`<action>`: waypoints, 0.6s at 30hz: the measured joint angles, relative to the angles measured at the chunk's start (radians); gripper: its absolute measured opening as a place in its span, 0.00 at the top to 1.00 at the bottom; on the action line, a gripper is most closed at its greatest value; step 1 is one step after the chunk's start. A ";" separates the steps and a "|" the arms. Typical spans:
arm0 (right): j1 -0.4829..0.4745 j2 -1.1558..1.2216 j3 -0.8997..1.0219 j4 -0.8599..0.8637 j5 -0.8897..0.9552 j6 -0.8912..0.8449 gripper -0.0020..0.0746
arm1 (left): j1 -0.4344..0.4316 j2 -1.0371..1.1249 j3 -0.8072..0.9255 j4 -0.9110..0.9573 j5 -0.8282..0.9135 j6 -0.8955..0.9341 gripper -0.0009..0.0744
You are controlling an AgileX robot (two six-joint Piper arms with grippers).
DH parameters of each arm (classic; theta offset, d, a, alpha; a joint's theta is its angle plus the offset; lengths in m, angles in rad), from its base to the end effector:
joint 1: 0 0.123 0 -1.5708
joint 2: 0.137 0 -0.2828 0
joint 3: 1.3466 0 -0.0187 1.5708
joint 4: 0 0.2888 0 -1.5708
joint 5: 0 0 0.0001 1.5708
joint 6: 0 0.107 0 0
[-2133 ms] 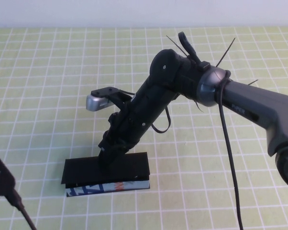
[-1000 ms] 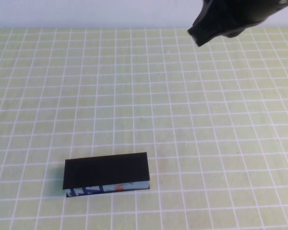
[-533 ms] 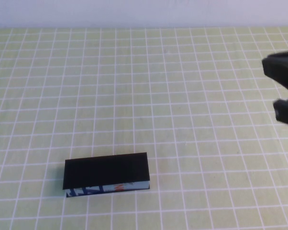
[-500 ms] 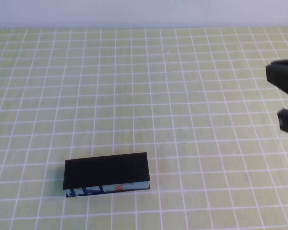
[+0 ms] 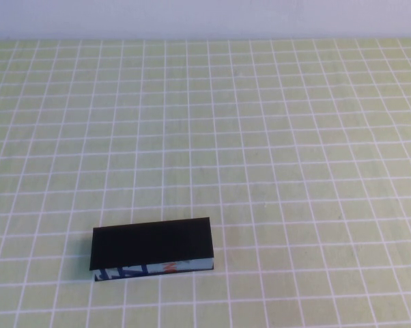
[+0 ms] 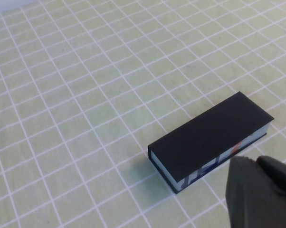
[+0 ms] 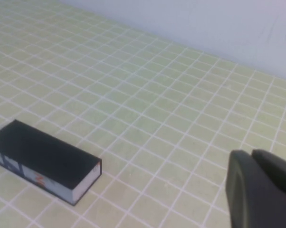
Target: Return glasses to glasses case
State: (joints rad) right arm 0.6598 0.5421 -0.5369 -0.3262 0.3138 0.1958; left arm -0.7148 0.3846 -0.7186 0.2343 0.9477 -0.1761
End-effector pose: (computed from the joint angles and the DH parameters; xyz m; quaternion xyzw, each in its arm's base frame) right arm 0.1410 0.0959 0.3200 -0.2655 0.7323 0.1311 0.6132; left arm 0.0904 -0.0517 0.3474 0.2404 0.8266 -0.1085 0.4971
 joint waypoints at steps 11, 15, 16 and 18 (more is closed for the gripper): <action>0.000 -0.208 0.165 -0.042 0.013 0.053 0.99 | 0.000 0.000 0.000 0.000 0.000 -0.089 0.99; 0.000 -0.239 0.167 -0.044 0.013 0.055 0.99 | 0.000 0.000 0.000 0.000 -0.002 -0.096 0.99; 0.000 -0.241 0.167 -0.044 0.013 0.057 0.99 | 0.000 0.000 0.000 0.000 -0.002 -0.096 0.99; 0.000 -0.244 0.167 -0.044 0.011 0.057 0.99 | 0.000 0.000 0.000 0.000 0.000 -0.096 0.99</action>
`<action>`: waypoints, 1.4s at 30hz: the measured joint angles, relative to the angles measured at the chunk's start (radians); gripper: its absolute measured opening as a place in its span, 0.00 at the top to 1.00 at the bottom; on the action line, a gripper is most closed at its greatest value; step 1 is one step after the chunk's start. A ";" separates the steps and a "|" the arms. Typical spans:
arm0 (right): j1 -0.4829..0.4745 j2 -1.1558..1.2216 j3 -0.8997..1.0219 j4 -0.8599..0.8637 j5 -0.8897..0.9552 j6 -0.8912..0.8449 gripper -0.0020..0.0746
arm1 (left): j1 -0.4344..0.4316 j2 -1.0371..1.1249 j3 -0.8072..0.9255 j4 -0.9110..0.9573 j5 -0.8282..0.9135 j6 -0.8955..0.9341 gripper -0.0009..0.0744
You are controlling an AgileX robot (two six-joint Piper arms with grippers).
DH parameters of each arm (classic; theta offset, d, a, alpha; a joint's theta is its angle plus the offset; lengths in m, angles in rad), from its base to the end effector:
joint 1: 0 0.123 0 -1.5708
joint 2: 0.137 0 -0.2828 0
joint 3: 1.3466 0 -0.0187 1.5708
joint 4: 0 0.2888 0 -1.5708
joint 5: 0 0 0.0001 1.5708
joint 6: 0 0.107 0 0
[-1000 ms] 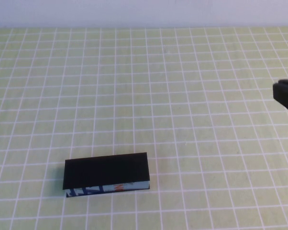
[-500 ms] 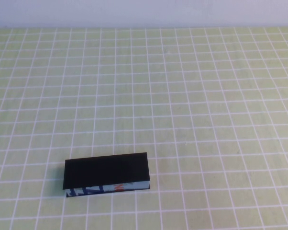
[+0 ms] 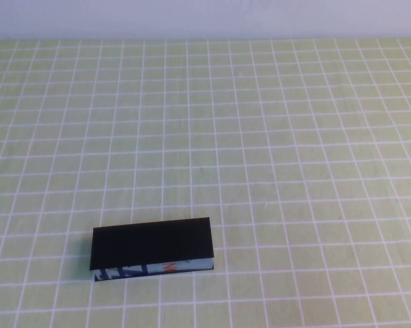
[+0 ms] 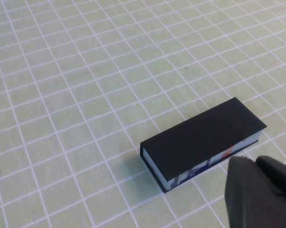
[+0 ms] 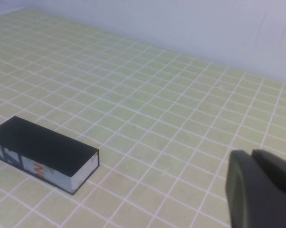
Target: Return glasses to glasses case
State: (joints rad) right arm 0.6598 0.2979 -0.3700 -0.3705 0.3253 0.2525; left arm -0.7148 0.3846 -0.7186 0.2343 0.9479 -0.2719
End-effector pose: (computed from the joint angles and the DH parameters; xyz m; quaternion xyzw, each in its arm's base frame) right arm 0.1110 0.0704 0.2909 -0.2450 0.7155 0.1381 0.6395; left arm 0.0904 -0.0517 0.3473 0.2006 0.8373 -0.1321 0.4913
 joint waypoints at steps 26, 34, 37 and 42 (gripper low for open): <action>0.000 -0.002 0.000 -0.001 -0.004 0.000 0.99 | 0.141 -0.007 0.000 -0.027 0.006 0.061 0.99; 0.000 -0.002 0.000 -0.001 -0.006 0.000 0.99 | 0.417 -0.018 0.133 -0.197 -0.262 0.249 0.99; 0.000 -0.002 0.000 -0.001 -0.006 0.000 0.99 | 0.456 -0.066 0.228 -0.198 -0.403 0.265 0.99; 0.000 -0.002 0.000 -0.001 -0.006 0.000 0.99 | 0.491 -0.191 0.392 -0.169 -0.613 0.293 0.99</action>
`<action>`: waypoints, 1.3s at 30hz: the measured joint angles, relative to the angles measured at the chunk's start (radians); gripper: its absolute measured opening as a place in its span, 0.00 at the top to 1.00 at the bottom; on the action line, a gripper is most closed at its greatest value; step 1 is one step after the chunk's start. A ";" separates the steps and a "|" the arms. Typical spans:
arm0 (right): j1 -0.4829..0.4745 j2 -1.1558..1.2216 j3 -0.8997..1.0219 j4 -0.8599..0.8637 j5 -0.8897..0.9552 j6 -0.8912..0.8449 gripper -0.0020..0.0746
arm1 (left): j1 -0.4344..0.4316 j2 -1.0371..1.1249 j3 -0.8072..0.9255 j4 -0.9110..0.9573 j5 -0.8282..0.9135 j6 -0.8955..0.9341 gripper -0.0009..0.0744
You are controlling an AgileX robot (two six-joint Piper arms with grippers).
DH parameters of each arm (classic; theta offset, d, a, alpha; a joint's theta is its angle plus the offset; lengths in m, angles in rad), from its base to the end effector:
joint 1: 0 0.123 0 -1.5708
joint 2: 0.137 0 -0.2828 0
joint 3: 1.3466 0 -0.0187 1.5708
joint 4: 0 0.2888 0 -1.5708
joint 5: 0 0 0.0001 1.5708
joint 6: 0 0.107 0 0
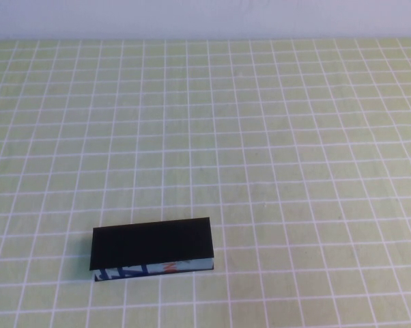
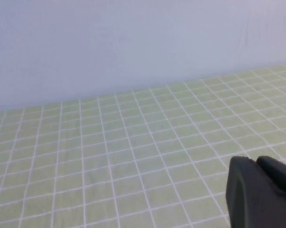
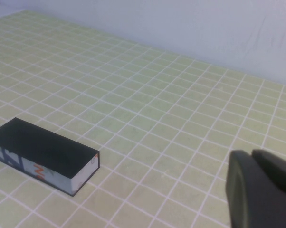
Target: Return glasses to glasses case
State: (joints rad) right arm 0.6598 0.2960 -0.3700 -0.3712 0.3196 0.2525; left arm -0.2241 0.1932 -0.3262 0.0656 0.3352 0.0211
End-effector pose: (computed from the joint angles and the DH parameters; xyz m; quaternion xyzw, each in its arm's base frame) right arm 0.1107 0.0704 0.2918 -0.2449 0.7130 0.1393 0.6421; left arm 0.1141 -0.0236 0.2837 0.1071 0.7386 -0.0389 0.6644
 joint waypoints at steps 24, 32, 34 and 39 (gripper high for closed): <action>0.000 0.000 0.000 0.000 0.000 0.000 0.99 | 0.124 -0.205 0.348 -0.105 0.023 -0.065 0.99; 0.000 0.000 0.000 0.000 0.000 0.000 1.00 | 0.124 -0.205 0.348 -0.105 0.023 -0.069 0.99; 0.000 0.000 0.000 0.000 0.000 0.000 1.00 | 0.124 -0.205 0.348 -0.105 0.023 -0.069 0.99; 0.000 0.000 0.000 0.000 0.000 0.000 1.00 | 0.124 -0.205 0.348 -0.105 0.023 -0.069 0.99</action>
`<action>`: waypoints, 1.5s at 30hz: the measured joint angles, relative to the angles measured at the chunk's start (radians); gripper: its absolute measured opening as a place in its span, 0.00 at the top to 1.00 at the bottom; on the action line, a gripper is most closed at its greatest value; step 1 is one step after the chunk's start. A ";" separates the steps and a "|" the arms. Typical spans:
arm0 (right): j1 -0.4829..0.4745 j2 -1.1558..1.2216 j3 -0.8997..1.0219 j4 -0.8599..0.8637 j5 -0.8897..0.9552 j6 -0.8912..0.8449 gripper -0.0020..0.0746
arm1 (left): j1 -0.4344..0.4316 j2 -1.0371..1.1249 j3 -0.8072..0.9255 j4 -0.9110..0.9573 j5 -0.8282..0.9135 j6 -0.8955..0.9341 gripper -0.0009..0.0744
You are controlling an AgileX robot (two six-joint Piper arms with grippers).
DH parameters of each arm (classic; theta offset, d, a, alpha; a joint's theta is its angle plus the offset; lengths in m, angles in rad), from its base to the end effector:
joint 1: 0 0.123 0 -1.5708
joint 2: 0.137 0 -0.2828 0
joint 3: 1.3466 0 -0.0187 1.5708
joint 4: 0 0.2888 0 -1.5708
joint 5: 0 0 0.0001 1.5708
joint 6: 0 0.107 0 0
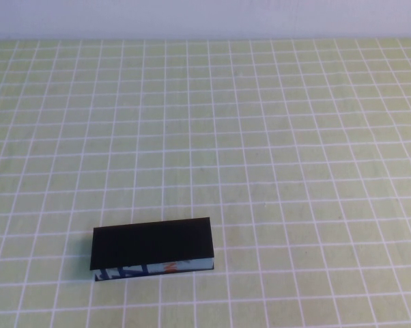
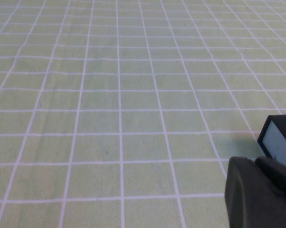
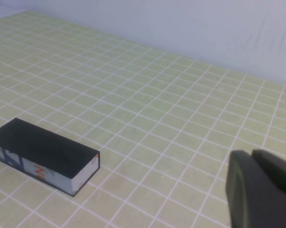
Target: Return glasses to glasses case
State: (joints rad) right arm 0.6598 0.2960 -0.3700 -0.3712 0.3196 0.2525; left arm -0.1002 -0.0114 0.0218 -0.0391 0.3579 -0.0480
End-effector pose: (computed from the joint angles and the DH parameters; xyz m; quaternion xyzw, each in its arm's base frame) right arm 0.1107 0.0704 0.2918 -0.2449 0.7130 0.1393 0.6421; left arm 0.1080 -0.0123 0.1695 0.0103 0.7990 -0.0609 0.5981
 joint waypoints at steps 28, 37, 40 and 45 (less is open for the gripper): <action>-0.632 -0.083 0.000 0.220 -0.007 0.000 1.00 | 0.000 0.000 0.000 0.000 0.000 0.000 0.99; -0.632 -0.134 0.131 0.462 -0.065 -0.220 1.00 | 0.000 0.000 0.000 -0.001 0.000 0.000 0.99; -0.632 -0.186 0.247 0.472 -0.155 -0.233 1.00 | 0.000 0.000 0.000 -0.001 0.000 0.000 0.99; -0.632 -0.243 0.389 0.479 -0.237 -0.240 1.00 | 0.000 0.000 0.000 -0.001 0.000 0.000 0.99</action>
State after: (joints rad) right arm 0.0282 0.0526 0.0185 0.1073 0.0831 0.0126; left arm -0.1002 -0.0114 0.0218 -0.0405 0.3579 -0.0480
